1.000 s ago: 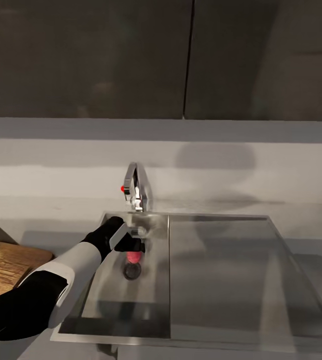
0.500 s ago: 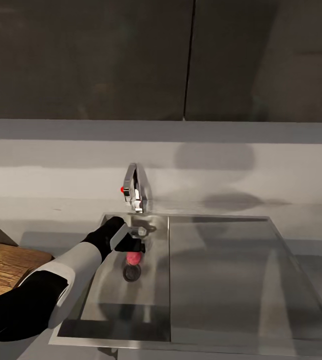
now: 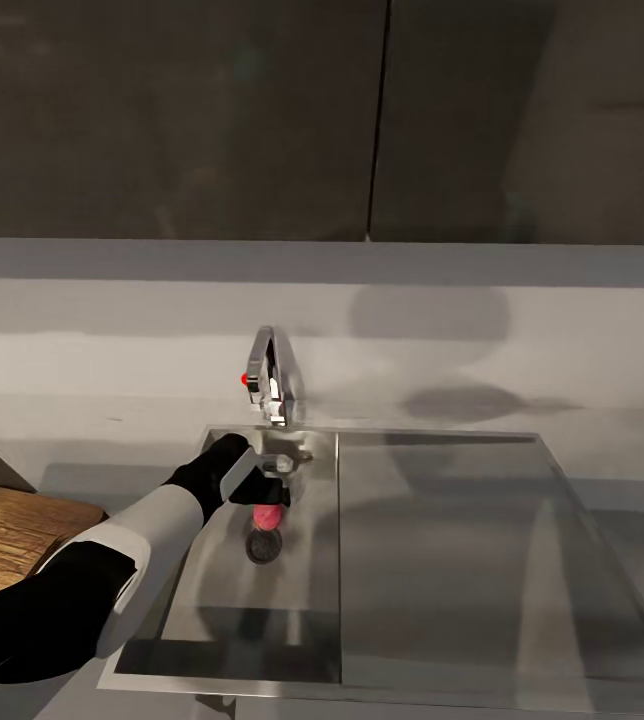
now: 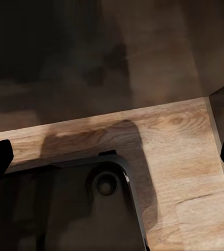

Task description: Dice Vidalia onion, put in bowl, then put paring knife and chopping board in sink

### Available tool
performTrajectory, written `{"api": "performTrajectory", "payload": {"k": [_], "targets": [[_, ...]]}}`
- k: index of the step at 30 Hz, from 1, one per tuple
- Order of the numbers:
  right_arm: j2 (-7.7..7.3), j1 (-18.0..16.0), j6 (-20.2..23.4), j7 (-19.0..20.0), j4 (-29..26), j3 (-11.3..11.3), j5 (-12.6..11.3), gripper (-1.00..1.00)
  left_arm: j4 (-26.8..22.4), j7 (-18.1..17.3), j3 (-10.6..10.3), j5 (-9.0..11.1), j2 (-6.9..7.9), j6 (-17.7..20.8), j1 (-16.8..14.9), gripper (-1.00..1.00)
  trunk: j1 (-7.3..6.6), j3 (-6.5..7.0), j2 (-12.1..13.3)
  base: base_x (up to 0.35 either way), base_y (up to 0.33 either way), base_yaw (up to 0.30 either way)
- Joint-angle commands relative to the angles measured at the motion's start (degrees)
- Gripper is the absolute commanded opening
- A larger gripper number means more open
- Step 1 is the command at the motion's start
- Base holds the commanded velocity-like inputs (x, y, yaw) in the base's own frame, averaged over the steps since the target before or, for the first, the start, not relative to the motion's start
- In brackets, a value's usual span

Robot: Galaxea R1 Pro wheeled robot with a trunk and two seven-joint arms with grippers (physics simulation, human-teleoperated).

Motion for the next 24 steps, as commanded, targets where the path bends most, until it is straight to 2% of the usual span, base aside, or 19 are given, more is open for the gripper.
{"api": "performTrajectory", "payload": {"k": [1,17,24], "targets": [[-0.03,0.03,-0.08,-0.16,-0.12,0.25,-0.34,1.0,-0.06,0.37,-0.42,0.6,0.03,0.18,-0.03,1.0,0.03,-0.09,-0.1,0.0,0.0,0.0],[0.04,0.03,-0.08,-0.16,-0.13,0.24,-0.52,1.0,0.02,0.37,-0.42,0.61,0.03,0.17,0.47,1.0,0.03,-0.11,-0.1,0.0,0.0,0.0],[0.04,0.03,-0.08,-0.16,-0.13,0.22,-0.52,1.0,0.02,0.37,-0.42,0.61,0.03,0.17,0.64,1.0,0.03,-0.52,-0.1,0.0,0.0,0.0]]}}
